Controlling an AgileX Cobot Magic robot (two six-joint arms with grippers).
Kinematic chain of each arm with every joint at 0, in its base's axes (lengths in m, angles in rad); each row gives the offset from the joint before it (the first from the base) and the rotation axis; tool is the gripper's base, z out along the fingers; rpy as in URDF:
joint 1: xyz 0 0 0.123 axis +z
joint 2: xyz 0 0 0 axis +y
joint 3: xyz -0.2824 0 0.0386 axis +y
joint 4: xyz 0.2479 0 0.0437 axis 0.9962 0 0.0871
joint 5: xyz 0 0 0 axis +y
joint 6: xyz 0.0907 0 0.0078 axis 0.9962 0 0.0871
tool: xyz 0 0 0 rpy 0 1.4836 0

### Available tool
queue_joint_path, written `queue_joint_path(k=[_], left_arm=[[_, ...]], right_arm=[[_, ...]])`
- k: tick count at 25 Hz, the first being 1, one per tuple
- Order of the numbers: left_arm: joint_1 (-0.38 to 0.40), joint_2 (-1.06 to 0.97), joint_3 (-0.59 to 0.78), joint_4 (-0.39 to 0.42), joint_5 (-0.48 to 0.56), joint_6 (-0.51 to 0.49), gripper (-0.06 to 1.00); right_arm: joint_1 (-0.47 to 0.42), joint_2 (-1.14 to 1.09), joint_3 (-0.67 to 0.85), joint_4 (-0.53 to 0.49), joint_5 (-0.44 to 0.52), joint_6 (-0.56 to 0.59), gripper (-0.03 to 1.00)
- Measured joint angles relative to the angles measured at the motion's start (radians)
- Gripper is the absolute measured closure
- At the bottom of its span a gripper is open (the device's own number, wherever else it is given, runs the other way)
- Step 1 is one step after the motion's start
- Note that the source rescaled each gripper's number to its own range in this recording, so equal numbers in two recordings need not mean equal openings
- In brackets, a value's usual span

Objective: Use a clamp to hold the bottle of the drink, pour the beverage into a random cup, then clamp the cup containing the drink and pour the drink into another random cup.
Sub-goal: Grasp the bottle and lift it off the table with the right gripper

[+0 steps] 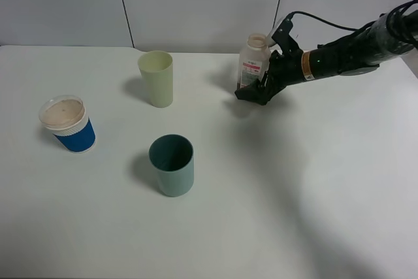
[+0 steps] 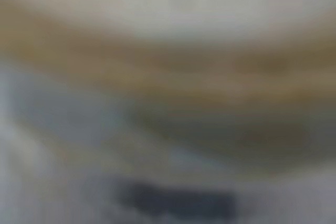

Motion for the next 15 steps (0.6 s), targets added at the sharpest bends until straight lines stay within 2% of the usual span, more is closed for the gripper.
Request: queue_joint_path(k=[3, 5, 7, 10, 11, 15], left_arm=[[0.000, 0.000, 0.000, 0.000, 0.000, 0.000, -0.06], [0.000, 0.000, 0.000, 0.000, 0.000, 0.000, -0.06], [0.000, 0.000, 0.000, 0.000, 0.000, 0.000, -0.06], [0.000, 0.000, 0.000, 0.000, 0.000, 0.000, -0.06], [0.000, 0.000, 0.000, 0.000, 0.000, 0.000, -0.06], [0.000, 0.000, 0.000, 0.000, 0.000, 0.000, -0.06]], right_arm=[[0.003, 0.005, 0.000, 0.005, -0.003, 0.000, 0.25], [0.003, 0.005, 0.000, 0.010, -0.005, 0.000, 0.38], [0.004, 0.005, 0.000, 0.010, -0.005, -0.001, 0.54], [0.007, 0.005, -0.001, 0.013, 0.002, -0.003, 0.85], [0.007, 0.006, 0.000, 0.014, 0.001, -0.003, 0.92], [0.007, 0.006, 0.000, 0.016, 0.002, -0.003, 0.92]])
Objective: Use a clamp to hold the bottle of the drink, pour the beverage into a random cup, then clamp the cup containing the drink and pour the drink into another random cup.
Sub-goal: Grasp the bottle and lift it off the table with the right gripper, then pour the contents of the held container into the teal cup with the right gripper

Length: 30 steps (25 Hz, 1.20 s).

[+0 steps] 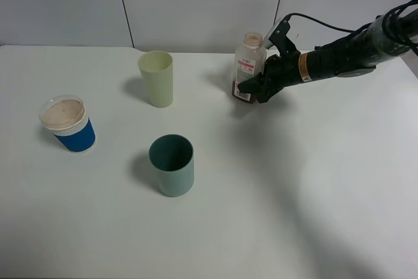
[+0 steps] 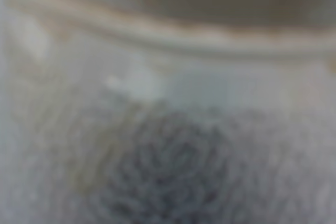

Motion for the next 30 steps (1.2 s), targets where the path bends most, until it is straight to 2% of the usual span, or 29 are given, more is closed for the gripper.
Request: queue_joint_path(k=[7, 16, 27, 30], left_arm=[[0.000, 0.000, 0.001, 0.000, 0.000, 0.000, -0.06], [0.000, 0.000, 0.001, 0.000, 0.000, 0.000, -0.06], [0.000, 0.000, 0.001, 0.000, 0.000, 0.000, -0.06], [0.000, 0.000, 0.001, 0.000, 0.000, 0.000, -0.06]], right_arm=[[0.000, 0.000, 0.000, 0.010, 0.000, 0.000, 0.92], [0.005, -0.065, 0.001, 0.073, 0.028, 0.003, 0.93], [0.055, -0.161, 0.001, 0.091, 0.043, 0.086, 0.95], [0.075, -0.164, 0.001, 0.126, 0.046, 0.089, 0.95]])
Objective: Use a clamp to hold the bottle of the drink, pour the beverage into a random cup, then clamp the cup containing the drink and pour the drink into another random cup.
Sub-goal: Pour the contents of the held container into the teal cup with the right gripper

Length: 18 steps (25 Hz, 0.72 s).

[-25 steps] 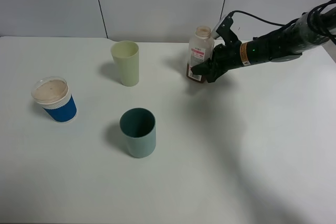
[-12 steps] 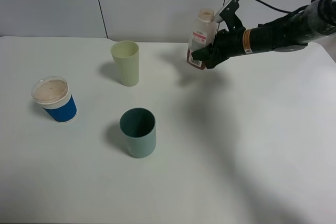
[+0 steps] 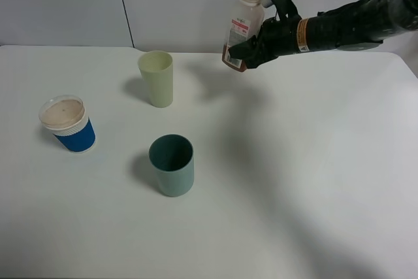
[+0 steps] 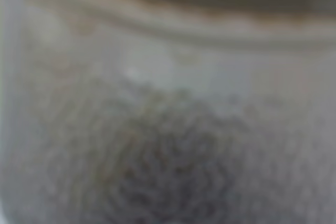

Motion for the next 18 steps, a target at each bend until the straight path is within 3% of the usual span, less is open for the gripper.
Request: queue_joint_path(k=[6, 18], left_arm=[[0.000, 0.000, 0.000, 0.000, 0.000, 0.001, -0.06], [0.000, 0.000, 0.000, 0.000, 0.000, 0.001, -0.06]], right_arm=[[0.024, 0.000, 0.000, 0.064, 0.007, 0.000, 0.95], [0.133, -0.052, 0.000, 0.098, 0.093, 0.032, 0.95]])
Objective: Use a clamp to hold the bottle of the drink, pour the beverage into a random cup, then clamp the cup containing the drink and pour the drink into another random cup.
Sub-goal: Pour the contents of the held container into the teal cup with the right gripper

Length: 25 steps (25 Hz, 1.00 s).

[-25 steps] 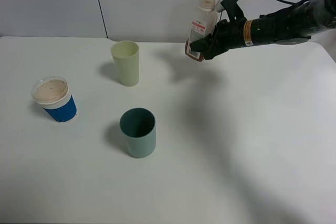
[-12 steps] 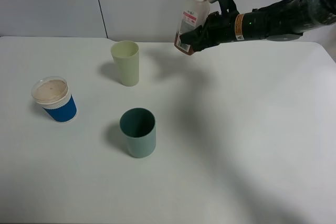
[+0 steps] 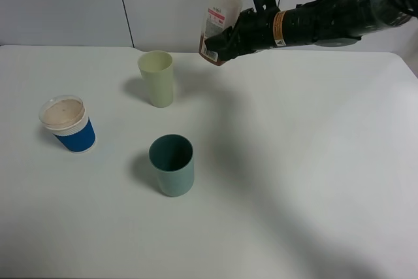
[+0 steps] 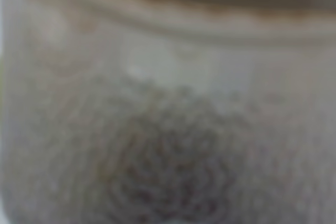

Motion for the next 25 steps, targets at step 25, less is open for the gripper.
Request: queue_joint_path(k=[25], left_arm=[[0.000, 0.000, 0.000, 0.000, 0.000, 0.000, -0.06]], right_arm=[[0.119, -0.208, 0.263, -0.072, 0.209, 0.015, 0.95]])
